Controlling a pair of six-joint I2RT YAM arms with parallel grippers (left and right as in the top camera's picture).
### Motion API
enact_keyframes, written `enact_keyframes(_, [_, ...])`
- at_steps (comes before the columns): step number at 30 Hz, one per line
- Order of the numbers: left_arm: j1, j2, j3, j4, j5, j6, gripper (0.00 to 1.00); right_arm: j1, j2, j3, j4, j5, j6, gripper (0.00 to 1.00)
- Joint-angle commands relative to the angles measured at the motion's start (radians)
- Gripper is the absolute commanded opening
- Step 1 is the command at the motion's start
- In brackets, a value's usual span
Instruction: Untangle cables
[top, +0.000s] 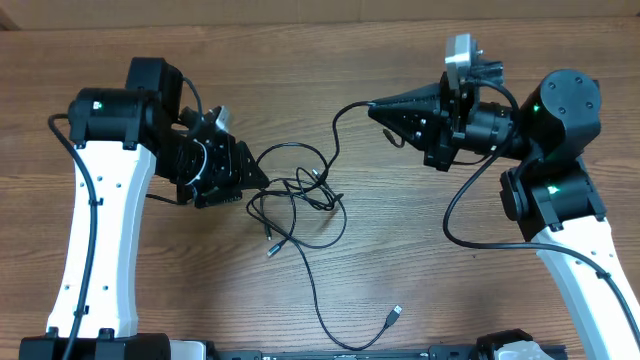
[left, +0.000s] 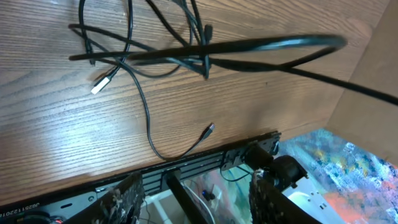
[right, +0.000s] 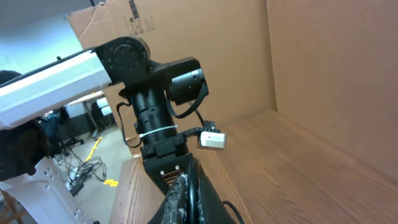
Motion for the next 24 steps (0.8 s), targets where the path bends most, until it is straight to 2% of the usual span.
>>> enact_keyframes(1, [-0.004, -0.011, -0.022, 0.002, -0.003, 0.029, 0.54, -0.028, -0.023, 0.003, 0.009, 0.036, 0.008, 0.04])
enact_keyframes(5, [-0.006, -0.011, -0.022, 0.017, -0.004, 0.029, 0.55, -0.039, -0.023, 0.003, 0.035, 0.043, 0.048, 0.04])
enact_keyframes(9, [-0.026, -0.011, -0.023, 0.066, -0.037, 0.028, 0.56, -0.039, -0.023, 0.003, 0.134, 0.043, 0.122, 0.04])
enact_keyframes(14, [-0.071, -0.01, -0.023, 0.102, -0.224, 0.037, 0.74, -0.039, -0.023, 0.003, 0.275, 0.042, 0.344, 0.04])
enact_keyframes(24, [-0.184, -0.01, -0.024, 0.233, -0.262, 0.104, 0.79, -0.039, -0.023, 0.003, 0.364, 0.042, 0.591, 0.04])
